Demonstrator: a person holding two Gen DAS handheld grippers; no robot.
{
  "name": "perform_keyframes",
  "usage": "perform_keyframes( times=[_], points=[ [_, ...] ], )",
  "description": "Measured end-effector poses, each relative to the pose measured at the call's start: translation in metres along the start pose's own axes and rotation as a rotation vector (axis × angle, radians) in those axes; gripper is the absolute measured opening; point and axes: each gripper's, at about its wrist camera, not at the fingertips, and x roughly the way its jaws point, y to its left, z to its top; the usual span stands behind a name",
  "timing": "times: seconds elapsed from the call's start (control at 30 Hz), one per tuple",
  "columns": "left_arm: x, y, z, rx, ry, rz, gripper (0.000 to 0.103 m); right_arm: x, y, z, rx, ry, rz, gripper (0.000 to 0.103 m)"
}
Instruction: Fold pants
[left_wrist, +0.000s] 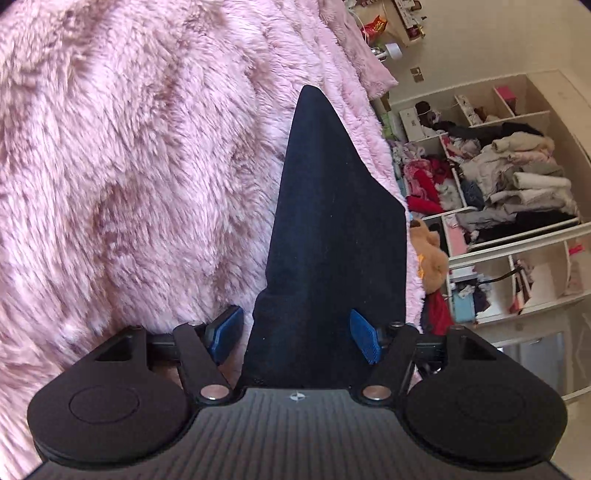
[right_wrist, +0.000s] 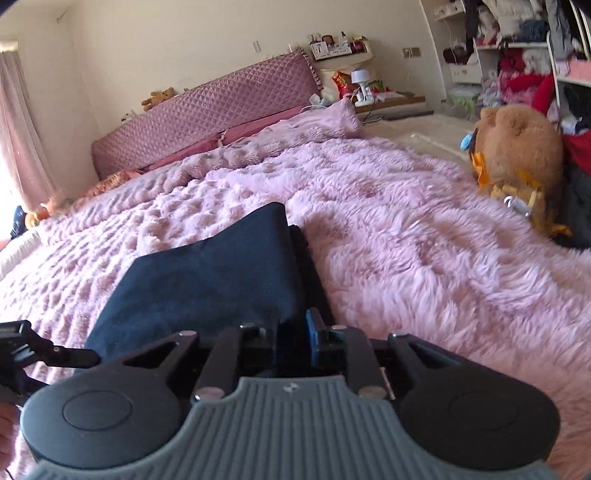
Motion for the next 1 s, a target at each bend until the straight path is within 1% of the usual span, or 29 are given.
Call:
perform_keyframes(
  times=[0.1, 0.17, 0.23, 0.3, 0.47, 0.7, 0.77, 0.83, 0.87, 0.9, 0.93, 0.97, 1.0],
  points=[
    [0.007, 0.012, 0.008, -0.075, 0.010, -0.074, 0.076, 0.005, -0.015, 0.003, 0.088, 0.021, 0.063, 0.016],
    [0.012, 0.016, 0.013, -0.107, 0.014, -0.117, 0.076, 0.008, -0.019, 0.002, 0.133, 0.031, 0.085, 0.017],
    [0.018, 0.020, 0.021, -0.129, 0.029, -0.140, 0.076, 0.010, -0.017, 0.002, 0.143, 0.040, 0.095, 0.018],
    [0.025, 0.021, 0.027, -0.141, 0.046, -0.144, 0.076, 0.011, -0.015, 0.002, 0.132, 0.043, 0.098, 0.021],
    [0.037, 0.017, 0.037, -0.157, 0.066, -0.138, 0.076, 0.012, -0.017, 0.002, 0.142, 0.055, 0.111, 0.023],
    [0.053, 0.009, 0.040, -0.166, 0.045, -0.134, 0.077, 0.014, -0.019, 0.001, 0.159, 0.067, 0.121, 0.024],
    [0.058, 0.007, 0.040, -0.175, 0.042, -0.151, 0.077, 0.016, -0.020, 0.000, 0.166, 0.078, 0.123, 0.025],
    [0.062, 0.009, 0.042, -0.182, 0.056, -0.179, 0.077, 0.021, -0.023, -0.002, 0.188, 0.094, 0.133, 0.026],
    [0.063, 0.010, 0.043, -0.191, 0.061, -0.176, 0.073, 0.022, -0.025, -0.002, 0.202, 0.098, 0.138, 0.027],
    [0.062, 0.010, 0.043, -0.200, 0.062, -0.155, 0.059, 0.024, -0.027, -0.003, 0.216, 0.103, 0.146, 0.027],
    [0.061, 0.011, 0.043, -0.202, 0.066, -0.134, 0.050, 0.024, -0.029, -0.002, 0.229, 0.108, 0.155, 0.027],
    [0.058, 0.012, 0.041, -0.203, 0.064, -0.131, 0.046, 0.025, -0.031, -0.002, 0.239, 0.115, 0.165, 0.028],
    [0.056, 0.012, 0.039, -0.205, 0.060, -0.129, 0.039, 0.026, -0.032, -0.002, 0.246, 0.123, 0.174, 0.028]
  ],
)
